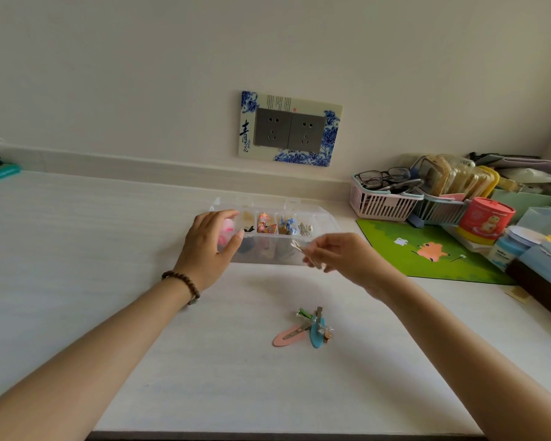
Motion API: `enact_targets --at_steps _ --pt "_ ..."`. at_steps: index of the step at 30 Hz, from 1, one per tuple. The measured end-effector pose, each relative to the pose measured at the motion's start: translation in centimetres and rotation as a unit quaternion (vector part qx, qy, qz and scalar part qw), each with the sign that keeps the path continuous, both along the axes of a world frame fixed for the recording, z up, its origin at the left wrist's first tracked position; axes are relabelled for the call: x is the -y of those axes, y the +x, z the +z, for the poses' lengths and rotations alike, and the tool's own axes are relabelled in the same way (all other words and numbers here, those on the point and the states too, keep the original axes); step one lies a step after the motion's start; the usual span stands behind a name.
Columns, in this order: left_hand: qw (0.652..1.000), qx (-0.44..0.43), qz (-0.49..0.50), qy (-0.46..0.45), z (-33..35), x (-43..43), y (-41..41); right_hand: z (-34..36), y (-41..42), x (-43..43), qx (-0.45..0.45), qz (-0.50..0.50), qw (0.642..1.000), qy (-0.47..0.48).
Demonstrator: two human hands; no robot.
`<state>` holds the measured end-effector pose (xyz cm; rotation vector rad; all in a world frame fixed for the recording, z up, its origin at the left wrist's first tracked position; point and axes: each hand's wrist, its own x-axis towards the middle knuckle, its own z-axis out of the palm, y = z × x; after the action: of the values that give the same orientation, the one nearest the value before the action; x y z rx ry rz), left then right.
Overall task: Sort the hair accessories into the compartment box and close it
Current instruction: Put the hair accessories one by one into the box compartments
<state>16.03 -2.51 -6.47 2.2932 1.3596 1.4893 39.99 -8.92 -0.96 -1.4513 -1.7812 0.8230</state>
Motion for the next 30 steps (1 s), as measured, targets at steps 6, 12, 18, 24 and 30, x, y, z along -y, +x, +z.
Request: enact_targets --at_steps 6,12,18,24,30 --pt "1.000 0.006 0.004 -0.016 0.1 -0.2 -0.7 3.1 -4.8 -5.5 0.001 -0.006 0.996 0.094" --pt "1.000 0.002 0.005 -0.026 -0.1 -0.4 -0.5 2.5 -7.8 -9.6 0.050 -0.030 0.988 0.146" --pt "1.000 -0.005 0.010 -0.022 -0.2 -0.4 -0.5 1.7 -8.7 -9.1 0.012 0.013 0.994 0.109" --pt "0.999 -0.049 0.016 0.002 -0.2 -0.7 -0.5 2.0 -6.7 -7.2 -0.009 0.037 0.991 0.125" --pt "0.995 -0.093 0.017 0.031 0.1 -0.5 -0.5 2.0 -3.8 -3.5 -0.024 0.094 0.988 0.120"
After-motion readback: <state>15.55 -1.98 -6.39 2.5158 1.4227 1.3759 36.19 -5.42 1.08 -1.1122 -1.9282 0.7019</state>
